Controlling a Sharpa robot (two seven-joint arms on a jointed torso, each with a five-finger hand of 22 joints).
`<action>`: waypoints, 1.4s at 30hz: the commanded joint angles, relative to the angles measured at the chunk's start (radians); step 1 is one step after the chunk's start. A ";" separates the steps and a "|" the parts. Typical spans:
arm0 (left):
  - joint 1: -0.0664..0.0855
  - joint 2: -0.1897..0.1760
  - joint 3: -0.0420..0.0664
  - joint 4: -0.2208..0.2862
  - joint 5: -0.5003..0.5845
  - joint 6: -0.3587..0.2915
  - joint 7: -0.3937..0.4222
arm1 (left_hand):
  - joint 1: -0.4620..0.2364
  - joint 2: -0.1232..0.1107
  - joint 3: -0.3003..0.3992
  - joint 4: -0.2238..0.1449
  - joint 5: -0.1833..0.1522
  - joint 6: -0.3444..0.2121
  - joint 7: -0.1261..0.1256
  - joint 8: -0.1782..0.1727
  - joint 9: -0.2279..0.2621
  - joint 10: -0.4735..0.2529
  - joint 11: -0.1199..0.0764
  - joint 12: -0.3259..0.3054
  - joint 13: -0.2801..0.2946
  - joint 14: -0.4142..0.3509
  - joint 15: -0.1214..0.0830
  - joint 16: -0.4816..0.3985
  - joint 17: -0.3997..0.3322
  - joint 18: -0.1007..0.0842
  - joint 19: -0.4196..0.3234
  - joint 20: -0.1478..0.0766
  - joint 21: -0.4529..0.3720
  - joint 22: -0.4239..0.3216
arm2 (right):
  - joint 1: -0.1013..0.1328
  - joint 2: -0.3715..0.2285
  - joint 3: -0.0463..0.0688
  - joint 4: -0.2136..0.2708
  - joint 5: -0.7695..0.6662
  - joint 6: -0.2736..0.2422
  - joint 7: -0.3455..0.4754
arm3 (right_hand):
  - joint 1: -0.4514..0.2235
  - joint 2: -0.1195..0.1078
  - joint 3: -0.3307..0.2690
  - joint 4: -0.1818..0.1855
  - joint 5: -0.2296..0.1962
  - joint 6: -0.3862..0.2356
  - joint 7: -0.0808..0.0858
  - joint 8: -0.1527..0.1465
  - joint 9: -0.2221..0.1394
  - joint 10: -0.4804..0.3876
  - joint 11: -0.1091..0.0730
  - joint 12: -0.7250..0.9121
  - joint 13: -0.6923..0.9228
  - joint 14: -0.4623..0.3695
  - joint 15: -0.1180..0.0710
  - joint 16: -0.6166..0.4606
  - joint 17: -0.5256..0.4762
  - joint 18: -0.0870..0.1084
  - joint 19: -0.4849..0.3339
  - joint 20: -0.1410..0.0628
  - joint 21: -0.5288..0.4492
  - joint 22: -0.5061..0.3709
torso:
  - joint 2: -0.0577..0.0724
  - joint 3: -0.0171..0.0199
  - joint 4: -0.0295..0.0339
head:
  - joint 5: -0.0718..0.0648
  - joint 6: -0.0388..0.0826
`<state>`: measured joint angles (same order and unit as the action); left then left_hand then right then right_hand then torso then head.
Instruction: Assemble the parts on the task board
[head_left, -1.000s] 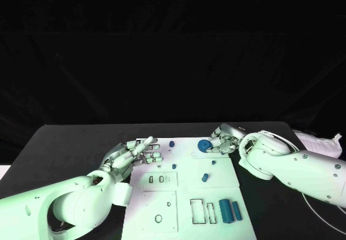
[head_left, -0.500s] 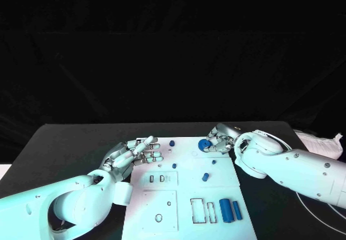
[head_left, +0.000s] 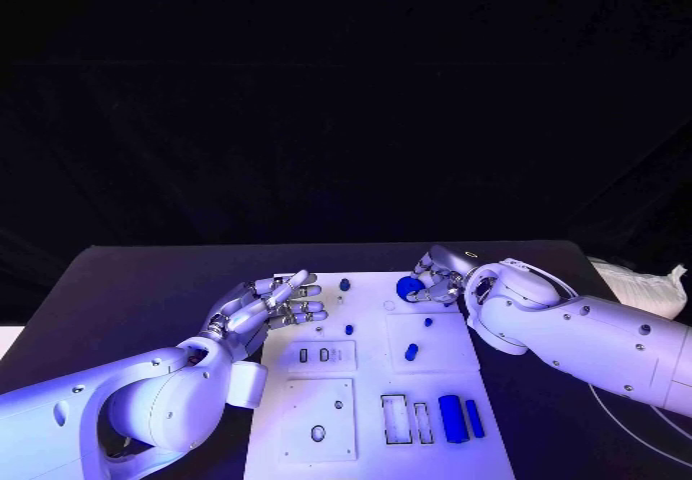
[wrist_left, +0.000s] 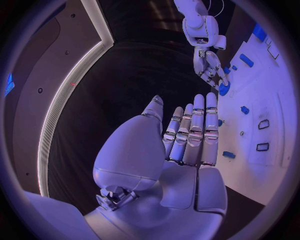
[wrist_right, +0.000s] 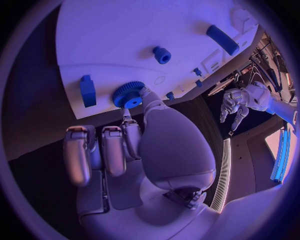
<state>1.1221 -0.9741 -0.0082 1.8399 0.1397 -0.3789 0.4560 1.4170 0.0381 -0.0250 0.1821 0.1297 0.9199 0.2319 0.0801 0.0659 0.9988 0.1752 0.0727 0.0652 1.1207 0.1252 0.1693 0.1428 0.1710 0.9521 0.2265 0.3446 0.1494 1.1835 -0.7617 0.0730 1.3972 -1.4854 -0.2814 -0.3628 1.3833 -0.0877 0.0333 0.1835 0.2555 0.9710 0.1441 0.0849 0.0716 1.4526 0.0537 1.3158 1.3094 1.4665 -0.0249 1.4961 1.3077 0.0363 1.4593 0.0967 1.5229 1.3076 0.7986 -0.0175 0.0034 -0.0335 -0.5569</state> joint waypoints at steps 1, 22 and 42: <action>0.001 0.002 0.001 0.001 0.001 0.023 0.003 | 0.006 0.002 -0.001 -0.005 0.002 0.002 0.006 -0.006 -0.001 -0.001 0.007 -0.005 -0.001 0.007 -0.001 -0.006 0.002 0.011 0.005 0.002 0.004 -0.001 | -0.006 0.002 -0.001 -0.003 -0.040 0.046 -0.022 | 0.011 0.015 0.002 -0.007 0.005 0.017 -0.001 0.010 0.003 0.009 0.000 0.008 0.045 0.076 0.008 0.007 0.113 -0.013 0.041 -0.001 0.008 0.164 | -0.001 0.0000 0.0006 | 0.000 -0.001; 0.001 0.003 0.001 -0.002 0.001 0.026 0.001 | 0.006 0.003 -0.001 -0.006 0.002 0.002 0.006 -0.006 -0.001 -0.001 0.007 -0.005 -0.001 0.007 -0.001 -0.006 0.002 0.011 0.005 0.002 0.004 -0.001 | -0.021 0.011 -0.002 0.043 -0.133 -0.099 -0.031 | 0.063 0.064 0.077 -0.041 -0.060 0.136 -0.043 0.065 0.036 0.037 -0.035 0.063 0.103 0.079 -0.021 0.017 0.136 -0.021 0.065 -0.026 0.022 0.199 | 0.000 0.0002 0.0015 | 0.002 -0.001; 0.001 0.004 0.001 -0.003 0.001 0.027 0.002 | 0.006 0.003 -0.001 -0.006 0.002 0.002 0.006 -0.006 -0.001 -0.001 0.007 -0.005 -0.001 0.007 -0.001 -0.006 0.002 0.011 0.005 0.002 0.004 -0.001 | -0.064 0.116 -0.002 0.138 -0.209 -0.175 -0.020 | 0.052 0.062 0.101 -0.043 -0.025 0.124 -0.039 0.051 0.037 0.035 -0.033 0.054 0.101 0.079 -0.021 0.016 0.135 -0.022 0.068 -0.029 0.024 0.203 | 0.002 -0.0022 0.0033 | 0.016 0.005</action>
<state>1.1219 -0.9713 -0.0082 1.8339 0.1397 -0.3729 0.4520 1.4170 0.0381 -0.0250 0.1822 0.1297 0.9199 0.2319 0.0801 0.0659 0.9988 0.1752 0.0727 0.0652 1.1207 0.1252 0.1693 0.1441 0.1709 0.9521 0.2265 0.3446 0.1497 1.1223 -0.6516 0.0712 1.5413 -1.6576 -0.4469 -0.3849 1.4278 -0.0483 0.1292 0.1407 0.2250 1.0649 0.1321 0.1337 0.0828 1.4634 0.0251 1.3738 1.3088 1.4665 -0.0433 1.5066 1.3073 0.0215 1.4662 0.0750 1.5406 1.3080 0.7994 -0.0198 0.0069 -0.0200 -0.5499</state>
